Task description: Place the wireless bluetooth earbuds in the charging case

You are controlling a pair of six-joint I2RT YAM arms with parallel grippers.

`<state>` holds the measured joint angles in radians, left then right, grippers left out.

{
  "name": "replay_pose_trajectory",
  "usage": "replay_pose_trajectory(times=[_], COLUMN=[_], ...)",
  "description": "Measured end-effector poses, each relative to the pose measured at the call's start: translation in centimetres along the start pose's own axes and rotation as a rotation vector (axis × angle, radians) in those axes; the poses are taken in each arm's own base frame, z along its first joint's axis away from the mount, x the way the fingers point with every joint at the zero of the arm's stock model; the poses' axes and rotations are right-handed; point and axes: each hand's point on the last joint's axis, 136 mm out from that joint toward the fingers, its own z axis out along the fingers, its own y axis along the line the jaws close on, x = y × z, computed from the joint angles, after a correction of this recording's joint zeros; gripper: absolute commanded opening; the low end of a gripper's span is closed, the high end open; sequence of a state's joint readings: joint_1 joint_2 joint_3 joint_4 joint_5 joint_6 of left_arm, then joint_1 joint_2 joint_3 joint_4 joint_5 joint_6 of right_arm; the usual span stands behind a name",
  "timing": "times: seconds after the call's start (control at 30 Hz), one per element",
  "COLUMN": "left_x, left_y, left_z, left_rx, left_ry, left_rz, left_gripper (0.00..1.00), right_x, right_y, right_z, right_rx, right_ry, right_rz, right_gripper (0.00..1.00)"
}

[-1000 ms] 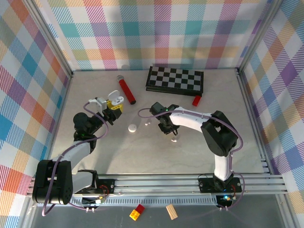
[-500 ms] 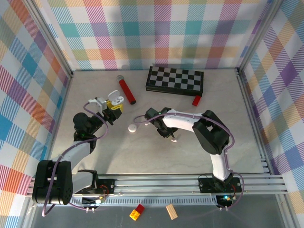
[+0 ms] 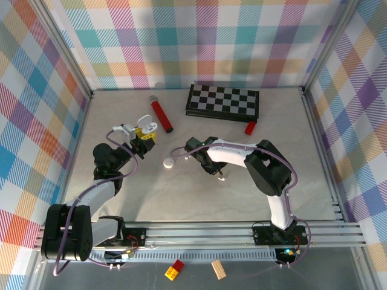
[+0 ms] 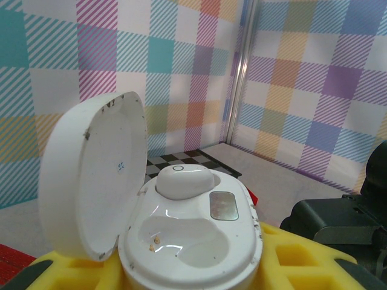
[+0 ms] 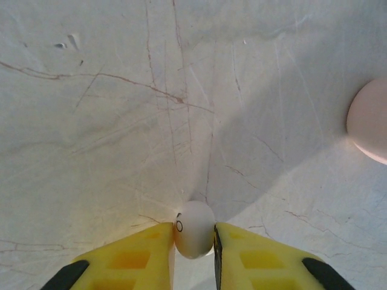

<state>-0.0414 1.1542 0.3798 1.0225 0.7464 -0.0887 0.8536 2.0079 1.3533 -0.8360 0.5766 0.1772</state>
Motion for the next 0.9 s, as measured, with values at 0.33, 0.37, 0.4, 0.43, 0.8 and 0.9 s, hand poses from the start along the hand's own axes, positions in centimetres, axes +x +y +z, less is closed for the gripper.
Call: replay_pose_trajectory(times=[0.33,0.37,0.4,0.43,0.8,0.9], left_x=[-0.3,-0.3,-0.3,-0.3,2.1,2.9], left_y=[-0.1,-0.1,-0.1,-0.1,-3.6,-4.4], left_z=[-0.1,-0.1,-0.1,-0.1,1.6,2.2], left_rx=[0.001,0.001,0.001,0.002,0.091,0.121], left_ry=[-0.006,-0.005,-0.005,-0.005,0.071,0.089], left_rz=[0.01,0.011,0.012,0.012,0.041,0.042], left_gripper=[0.38,0.38,0.38,0.38,0.38,0.38], right_x=[-0.2,-0.3,-0.3,-0.3,0.4,1.2], right_y=[-0.1,0.0,0.1,0.2,0.1,0.1], right_z=[0.0,0.0,-0.1,-0.2,-3.7,-4.1], right_rx=[0.005,-0.001,-0.014,-0.03,-0.317,-0.395], right_ry=[-0.008,-0.016,-0.025,-0.035,-0.168,-0.18], right_rz=[-0.007,-0.002,0.005,0.013,0.175,0.224], right_gripper=[0.2,0.2,0.2,0.2,0.2,0.19])
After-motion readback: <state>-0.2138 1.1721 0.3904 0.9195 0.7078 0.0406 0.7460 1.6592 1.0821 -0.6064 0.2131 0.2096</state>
